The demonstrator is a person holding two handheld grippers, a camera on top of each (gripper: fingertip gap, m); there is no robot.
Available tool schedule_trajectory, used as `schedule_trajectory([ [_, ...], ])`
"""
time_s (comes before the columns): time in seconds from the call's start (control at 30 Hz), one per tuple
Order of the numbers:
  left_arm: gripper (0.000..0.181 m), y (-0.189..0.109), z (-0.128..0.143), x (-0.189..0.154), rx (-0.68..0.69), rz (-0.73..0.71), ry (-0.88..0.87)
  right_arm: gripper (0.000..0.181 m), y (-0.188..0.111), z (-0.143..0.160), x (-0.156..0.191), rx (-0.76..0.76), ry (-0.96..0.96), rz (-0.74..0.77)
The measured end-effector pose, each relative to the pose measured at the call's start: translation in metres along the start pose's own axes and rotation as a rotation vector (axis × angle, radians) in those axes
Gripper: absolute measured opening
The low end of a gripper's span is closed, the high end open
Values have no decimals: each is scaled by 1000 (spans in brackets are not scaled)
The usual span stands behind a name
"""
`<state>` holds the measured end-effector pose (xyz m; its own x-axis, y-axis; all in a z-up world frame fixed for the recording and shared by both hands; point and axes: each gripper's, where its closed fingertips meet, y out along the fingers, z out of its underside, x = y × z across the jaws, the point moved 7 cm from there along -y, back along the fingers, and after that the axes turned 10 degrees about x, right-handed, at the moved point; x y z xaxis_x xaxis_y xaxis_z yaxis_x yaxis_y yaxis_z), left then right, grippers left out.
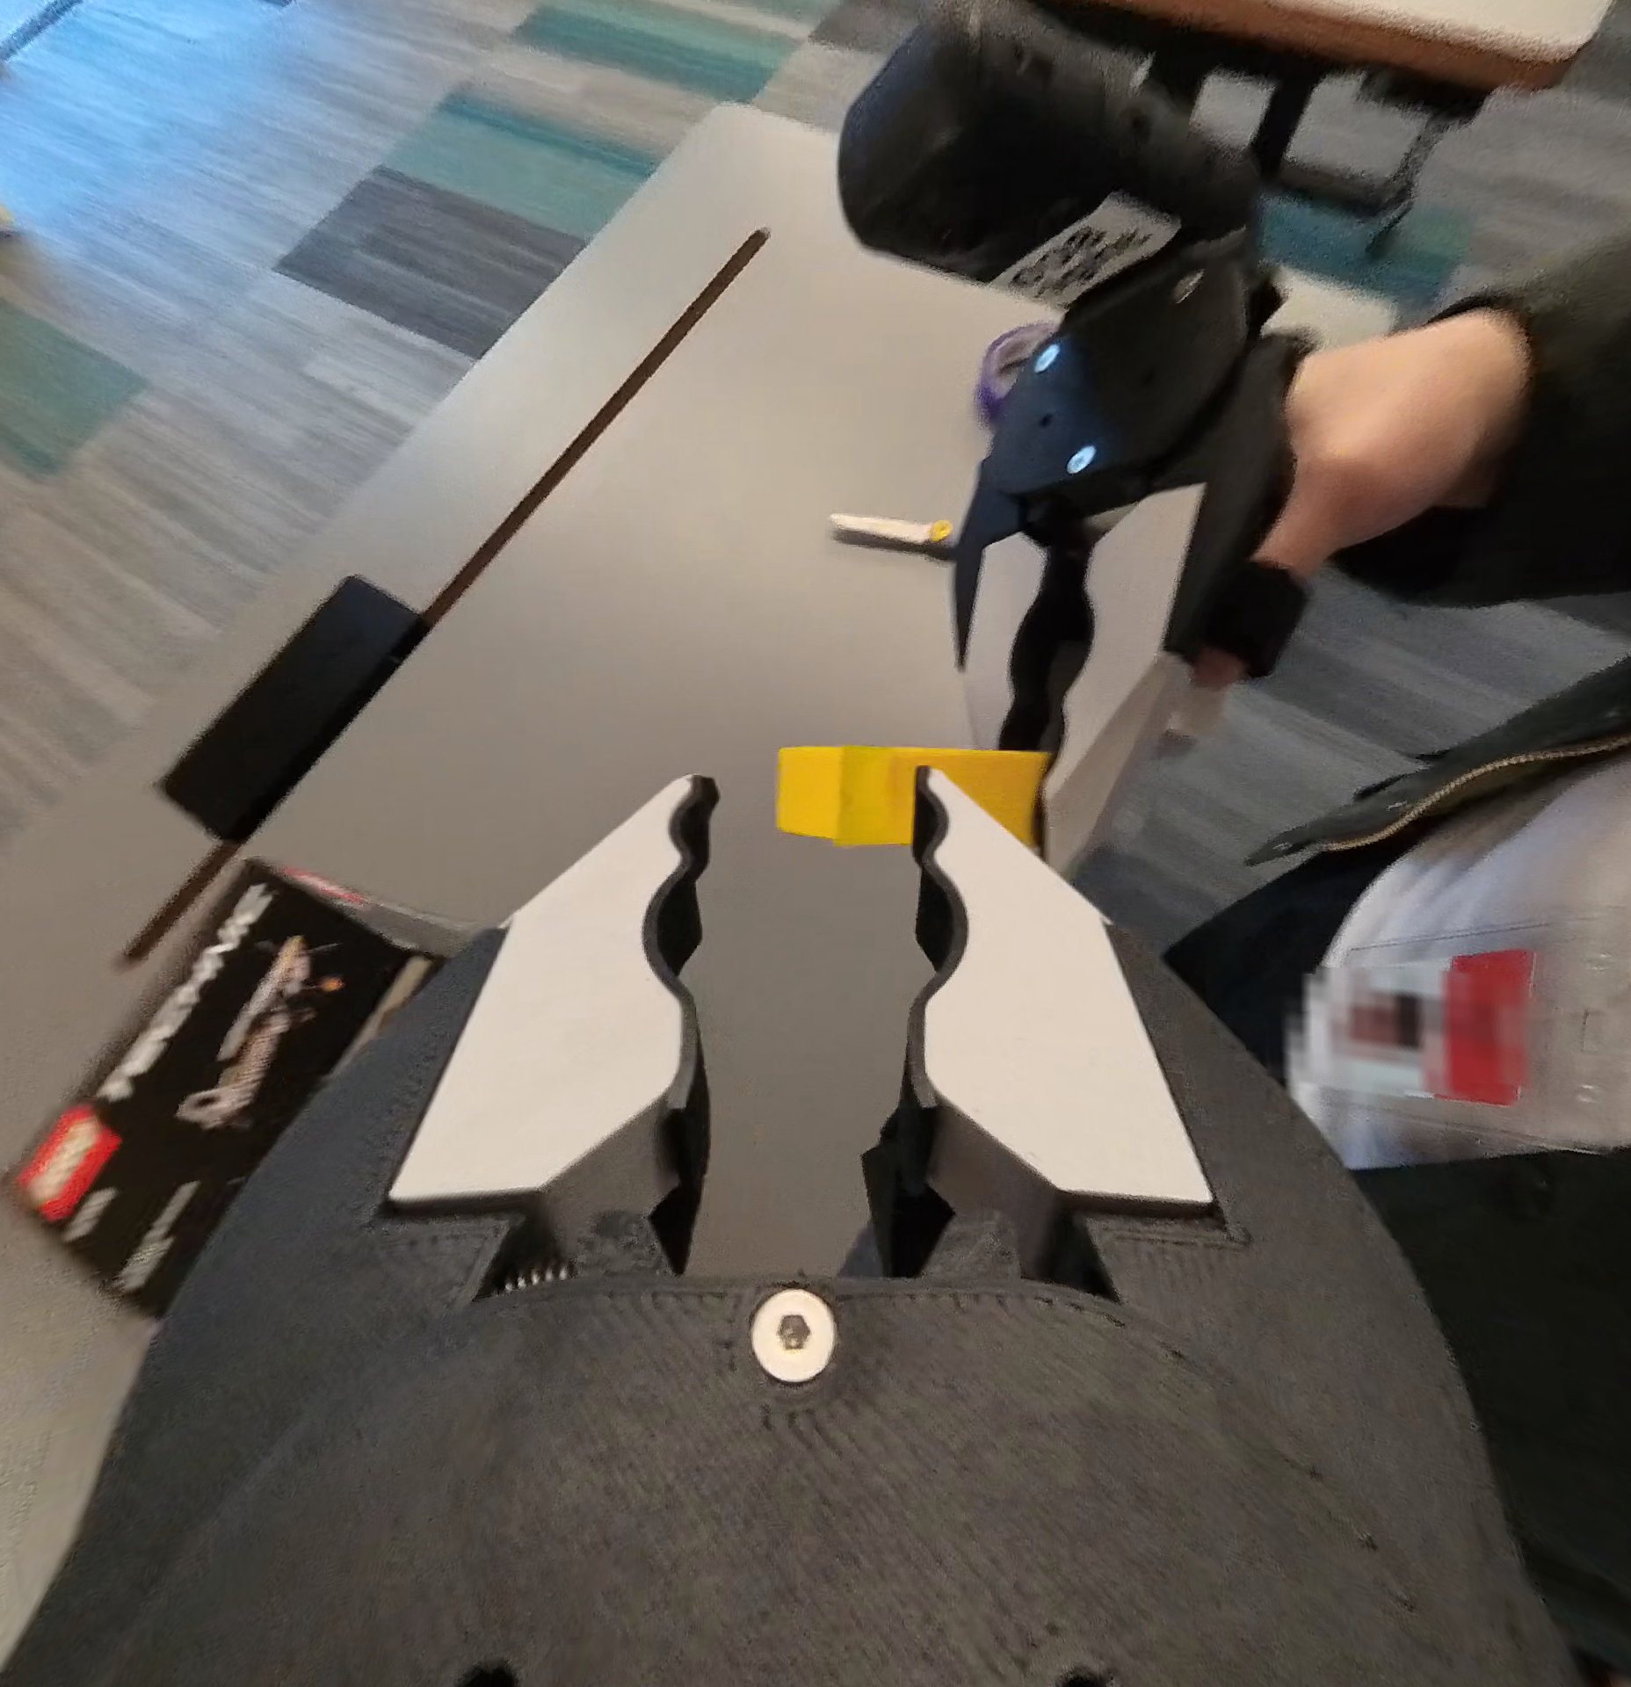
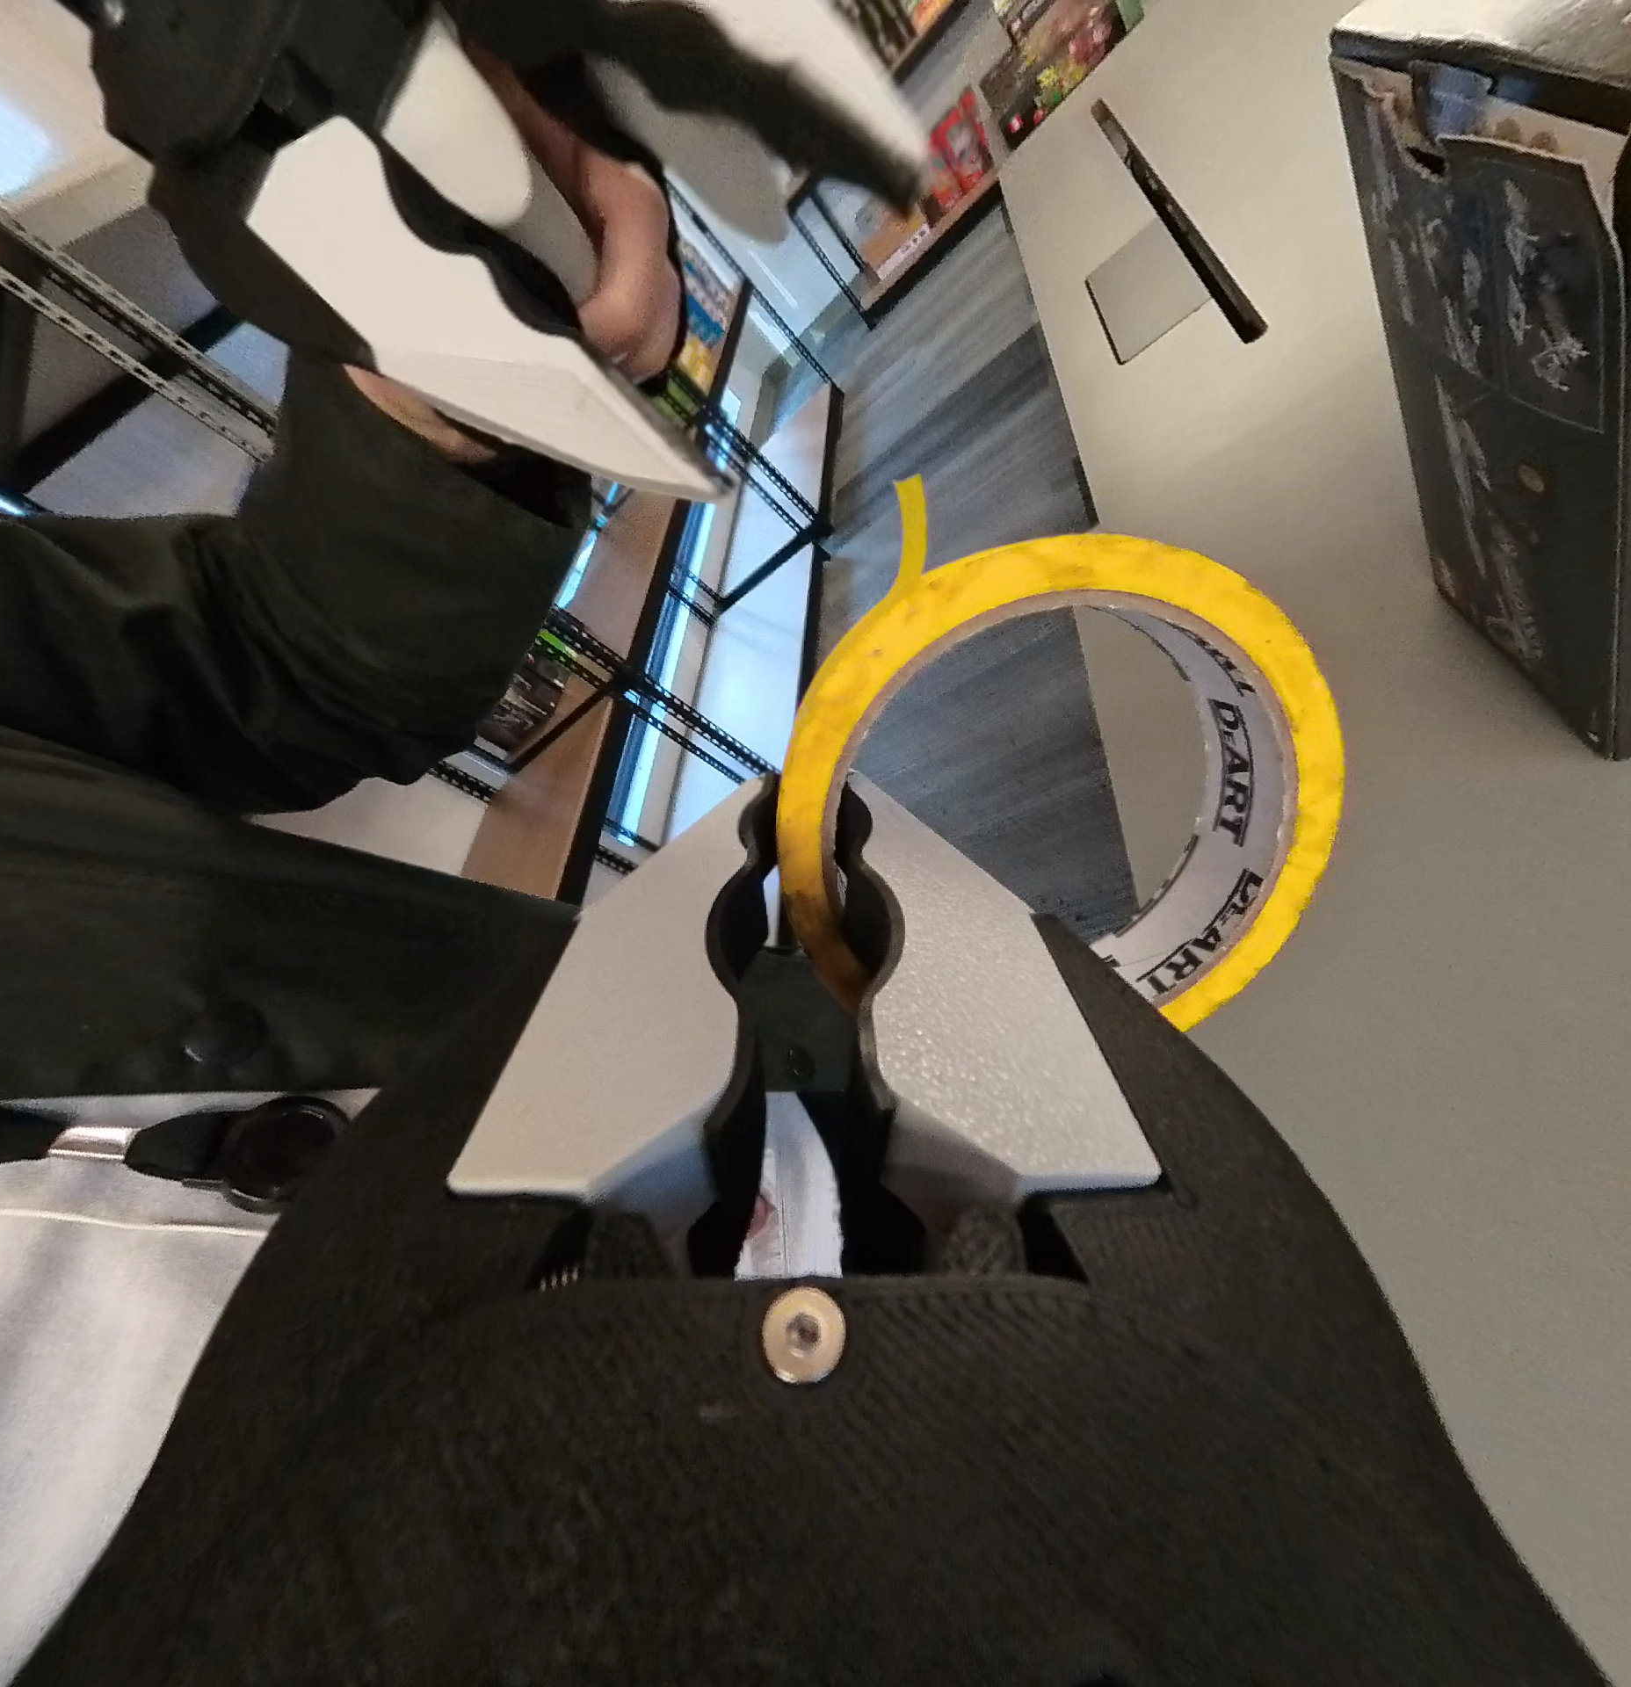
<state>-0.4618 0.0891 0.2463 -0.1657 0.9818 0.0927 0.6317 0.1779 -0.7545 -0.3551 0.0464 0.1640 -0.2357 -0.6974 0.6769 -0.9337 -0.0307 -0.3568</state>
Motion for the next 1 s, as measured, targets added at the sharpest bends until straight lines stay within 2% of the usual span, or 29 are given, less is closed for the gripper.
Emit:
schedule_trajectory([
  [0.03, 38, -1, 0, -2, -23, 52, -30, 10, -1, 0, 0, -7, -1, 5],
  [0.13, 40, 2, 6, 0, -42, 171, -112, 10, -4, 0, 3, -2, -34, 26],
  [0.3, 31, 8, 6, 3, -82, 394, -216, 10, -4, 2, 9, 40, -94, 63],
  [0.47, 26, 18, 5, 1, -32, 397, -174, 10, -5, 4, 12, 51, -114, 66],
  [0.7, 0, 32, 6, -6, 8, 405, -135, 10, -9, 8, 8, 66, -108, 84],
  [0.8, 0, 33, 2, -4, -7, 392, -156, 10, -12, 7, 6, 30, -81, 69],
  [0.9, 0, 28, -5, -4, -34, 365, -118, 10, -15, 5, 6, -47, -110, -18],
  [1.0, 0, 20, -13, 0, -56, 343, -110, 20, -8, 12, 4, -61, -174, -55],
])
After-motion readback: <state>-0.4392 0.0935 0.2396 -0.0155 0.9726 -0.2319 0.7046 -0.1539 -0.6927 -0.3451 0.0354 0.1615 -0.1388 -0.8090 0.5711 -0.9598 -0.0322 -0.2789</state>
